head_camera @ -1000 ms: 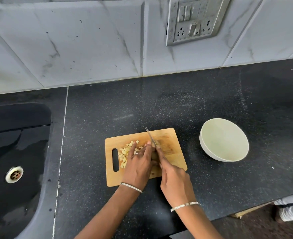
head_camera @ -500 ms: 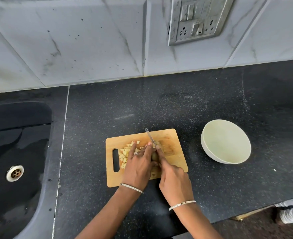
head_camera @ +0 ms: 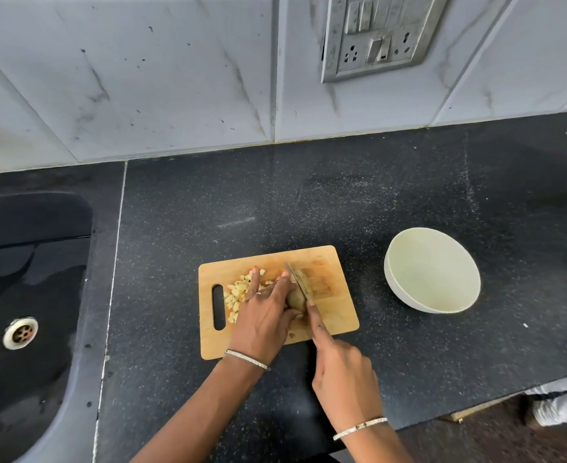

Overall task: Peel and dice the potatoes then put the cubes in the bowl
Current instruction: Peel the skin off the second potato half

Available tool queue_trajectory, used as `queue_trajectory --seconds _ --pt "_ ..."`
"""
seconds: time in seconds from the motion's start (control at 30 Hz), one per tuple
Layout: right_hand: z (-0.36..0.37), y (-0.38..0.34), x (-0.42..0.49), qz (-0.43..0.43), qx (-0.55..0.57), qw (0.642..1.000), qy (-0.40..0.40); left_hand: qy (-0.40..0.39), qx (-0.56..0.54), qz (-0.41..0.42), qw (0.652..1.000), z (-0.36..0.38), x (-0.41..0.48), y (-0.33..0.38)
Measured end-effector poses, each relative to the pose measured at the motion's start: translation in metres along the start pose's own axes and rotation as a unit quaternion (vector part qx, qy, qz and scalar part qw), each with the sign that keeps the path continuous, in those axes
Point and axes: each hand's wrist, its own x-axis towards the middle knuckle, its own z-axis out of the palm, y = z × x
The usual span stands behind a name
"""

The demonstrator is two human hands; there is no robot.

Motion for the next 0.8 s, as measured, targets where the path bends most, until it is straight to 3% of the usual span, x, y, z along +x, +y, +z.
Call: queue_trajectory --seconds 0.17,0.4,0.8 --pt "-0.01 -0.006 0.014 0.011 0.01 1.0 -0.023 -0.058 -0.014 -0.074 0.995 -0.004 0.0 0.003" --pt "-0.008 -0.006 0.019 0.003 0.027 0.999 -0.021 -0.093 0.036 -0.082 0.992 -0.011 -0.002 0.016" --pt "0.008 0.014 -0.03 0.001 0.019 1.0 0.017 -0.082 0.035 -0.062 0.994 -0.017 -0.005 0.021"
